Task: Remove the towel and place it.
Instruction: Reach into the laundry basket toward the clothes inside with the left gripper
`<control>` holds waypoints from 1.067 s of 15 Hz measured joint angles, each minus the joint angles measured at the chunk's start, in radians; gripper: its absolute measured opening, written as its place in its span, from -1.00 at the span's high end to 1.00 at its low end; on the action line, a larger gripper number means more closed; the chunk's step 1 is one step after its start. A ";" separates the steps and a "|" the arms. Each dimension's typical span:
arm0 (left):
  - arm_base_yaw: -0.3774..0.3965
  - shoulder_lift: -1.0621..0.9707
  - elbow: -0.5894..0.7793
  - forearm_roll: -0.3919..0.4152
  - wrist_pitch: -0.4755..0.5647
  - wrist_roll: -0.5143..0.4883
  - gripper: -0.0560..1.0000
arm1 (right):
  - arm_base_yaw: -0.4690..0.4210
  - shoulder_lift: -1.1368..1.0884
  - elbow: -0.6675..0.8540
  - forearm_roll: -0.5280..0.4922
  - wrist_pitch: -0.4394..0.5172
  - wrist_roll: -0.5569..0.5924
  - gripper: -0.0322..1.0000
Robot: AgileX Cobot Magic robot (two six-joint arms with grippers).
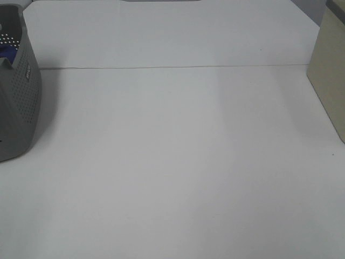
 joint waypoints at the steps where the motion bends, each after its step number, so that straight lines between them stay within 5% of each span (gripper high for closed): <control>1: 0.000 0.000 0.000 0.000 0.000 0.000 -0.98 | 0.000 0.000 0.000 0.000 0.000 0.000 -0.94; 16: 0.000 0.000 0.000 0.000 0.002 0.000 -0.98 | 0.000 0.000 0.000 0.000 0.000 0.000 -0.94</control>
